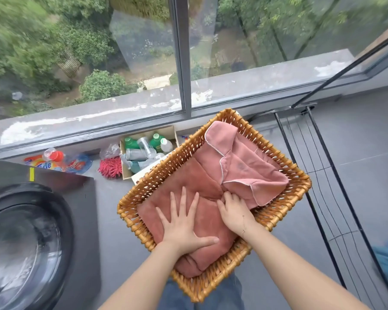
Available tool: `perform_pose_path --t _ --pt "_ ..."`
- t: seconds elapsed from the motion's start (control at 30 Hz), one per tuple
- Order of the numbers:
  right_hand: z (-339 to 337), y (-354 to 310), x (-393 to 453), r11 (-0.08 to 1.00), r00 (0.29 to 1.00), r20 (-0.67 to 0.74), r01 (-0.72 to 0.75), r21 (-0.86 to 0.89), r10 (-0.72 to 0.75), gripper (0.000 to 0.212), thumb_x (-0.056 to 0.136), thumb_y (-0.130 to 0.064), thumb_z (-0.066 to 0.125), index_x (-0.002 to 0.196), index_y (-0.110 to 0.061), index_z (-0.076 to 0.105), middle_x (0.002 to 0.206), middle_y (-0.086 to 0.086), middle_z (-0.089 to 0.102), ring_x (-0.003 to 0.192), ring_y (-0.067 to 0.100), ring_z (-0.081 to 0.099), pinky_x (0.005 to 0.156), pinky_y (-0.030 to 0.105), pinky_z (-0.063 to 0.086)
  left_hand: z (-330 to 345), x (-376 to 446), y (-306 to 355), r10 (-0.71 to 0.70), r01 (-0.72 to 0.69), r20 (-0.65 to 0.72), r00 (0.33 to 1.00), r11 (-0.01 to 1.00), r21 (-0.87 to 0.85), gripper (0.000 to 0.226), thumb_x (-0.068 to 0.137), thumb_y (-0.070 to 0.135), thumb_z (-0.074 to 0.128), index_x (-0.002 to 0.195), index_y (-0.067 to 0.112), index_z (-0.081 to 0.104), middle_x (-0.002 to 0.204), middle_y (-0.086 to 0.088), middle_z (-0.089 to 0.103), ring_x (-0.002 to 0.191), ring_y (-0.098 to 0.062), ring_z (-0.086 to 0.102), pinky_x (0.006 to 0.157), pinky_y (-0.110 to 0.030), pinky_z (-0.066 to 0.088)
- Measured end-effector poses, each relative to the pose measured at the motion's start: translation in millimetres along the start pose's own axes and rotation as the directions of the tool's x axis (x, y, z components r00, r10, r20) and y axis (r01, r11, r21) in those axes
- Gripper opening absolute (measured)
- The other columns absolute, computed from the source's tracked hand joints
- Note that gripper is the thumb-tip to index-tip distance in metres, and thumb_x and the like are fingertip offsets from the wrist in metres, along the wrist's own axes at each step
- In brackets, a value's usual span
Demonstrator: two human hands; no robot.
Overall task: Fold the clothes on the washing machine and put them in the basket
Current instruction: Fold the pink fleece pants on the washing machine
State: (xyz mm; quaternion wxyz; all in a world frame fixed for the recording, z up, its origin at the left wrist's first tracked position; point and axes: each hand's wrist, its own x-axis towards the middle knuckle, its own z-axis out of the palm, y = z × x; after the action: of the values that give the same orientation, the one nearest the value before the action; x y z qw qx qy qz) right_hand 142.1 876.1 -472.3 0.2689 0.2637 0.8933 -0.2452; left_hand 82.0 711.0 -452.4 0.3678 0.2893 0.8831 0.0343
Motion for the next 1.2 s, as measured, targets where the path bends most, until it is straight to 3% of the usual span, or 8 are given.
perform_pose_path --t 0.1,0.27,0.43,0.57,0.77,0.93,1.13,1.2 --pt "-3.7 -5.9 4.1 0.993 0.994 0.061 -0.094 0.067 0.09 0.087 0.077 -0.052 -0.009 0.123 -0.009 0.051 0.123 0.014 0.052 0.116 0.035 0.05 0.095 0.045 0.039 7.2 2.3 5.1 -0.033 0.034 -0.022 0.999 0.998 0.045 0.131 0.052 0.095 0.045 0.131 0.041 -0.044 0.143 0.003 -0.052 0.131 -0.031 -0.047 0.096 -0.073 -0.023" --pt "-22.3 -17.8 -22.1 0.948 0.924 -0.383 0.138 0.288 -0.018 0.009 0.093 -0.019 0.055 0.095 -0.012 0.062 0.098 0.002 0.06 0.095 0.021 0.059 0.078 0.036 0.045 8.9 0.4 12.2 -0.092 0.097 -0.064 0.994 0.993 0.073 0.132 0.056 0.093 0.046 0.124 0.038 -0.054 0.143 -0.001 -0.052 0.132 -0.033 -0.047 0.098 -0.075 -0.02" --pt "-45.1 -12.9 3.0 0.84 0.962 -0.274 0.151 0.522 -0.002 0.014 0.096 -0.02 0.049 0.108 -0.014 0.055 0.107 0.0 0.055 0.105 0.019 0.053 0.098 0.037 0.039 6.8 -8.3 12.4 -0.1 0.105 -0.1 0.99 0.993 0.048 0.131 0.05 0.096 0.04 0.144 0.038 -0.03 0.156 -0.001 -0.033 0.141 -0.034 -0.033 0.1 -0.075 -0.017" --pt "-83.1 0.4 39.3 0.927 0.944 -0.327 0.075 0.368 0.053 0.037 0.091 -0.032 0.046 0.115 -0.009 0.062 0.113 0.013 0.049 0.119 0.029 0.041 0.105 0.03 0.022 11.2 -9.4 16.9 -0.104 0.106 -0.059 0.993 0.994 0.037 0.132 0.044 0.098 0.036 0.154 0.033 0.005 0.163 -0.007 -0.001 0.148 -0.039 -0.003 0.101 -0.077 -0.007" --pt "-75.9 -33.1 -17.7 0.906 0.853 -0.517 0.276 0.321 -0.077 0.023 0.084 -0.006 0.049 0.097 -0.009 0.068 0.099 0.004 0.065 0.097 0.022 0.061 0.088 0.033 0.046 10.5 -8.8 14.8 -0.125 0.126 -0.041 0.991 0.991 0.033 0.132 0.042 0.098 0.037 0.153 0.035 0.003 0.163 -0.005 -0.002 0.148 -0.038 -0.005 0.1 -0.078 -0.007" --pt "-21.5 -55.1 -14.7 0.907 0.99 -0.092 0.134 0.4 -0.106 0.043 0.102 -0.015 0.04 0.141 0.001 0.043 0.152 0.013 0.037 0.143 0.018 0.029 0.109 0.009 0.007 11.2 -8.4 14.9 -0.126 0.127 -0.039 0.991 0.992 0.013 0.128 0.045 0.098 0.038 0.151 0.039 -0.004 0.162 0.001 -0.011 0.148 -0.034 -0.012 0.101 -0.075 -0.009" --pt "-23.7 -45.4 22.0 0.864 0.991 0.115 0.004 0.503 -0.071 0.042 0.104 -0.021 0.039 0.14 0.002 0.042 0.148 0.012 0.041 0.14 0.022 0.034 0.107 0.017 0.018 1.9 -19.8 12.0 -0.21 0.207 -0.053 0.976 0.977 -0.053 0.129 0.048 0.1 0.033 0.154 0.032 0.003 0.163 0.0 -0.009 0.147 -0.036 -0.014 0.103 -0.073 -0.01" --pt "-22.4 -36.9 27.6 0.835 0.985 0.152 -0.016 0.55 -0.082 0.046 0.105 -0.02 0.039 0.146 0.0 0.036 0.154 0.008 0.034 0.144 0.017 0.028 0.107 0.011 0.012 -2.9 -23.7 6.8 -0.203 0.203 0.012 0.979 0.979 -0.016 0.133 0.049 0.099 0.038 0.151 0.031 -0.015 0.156 0.001 -0.031 0.14 -0.037 -0.033 0.101 -0.074 -0.016"
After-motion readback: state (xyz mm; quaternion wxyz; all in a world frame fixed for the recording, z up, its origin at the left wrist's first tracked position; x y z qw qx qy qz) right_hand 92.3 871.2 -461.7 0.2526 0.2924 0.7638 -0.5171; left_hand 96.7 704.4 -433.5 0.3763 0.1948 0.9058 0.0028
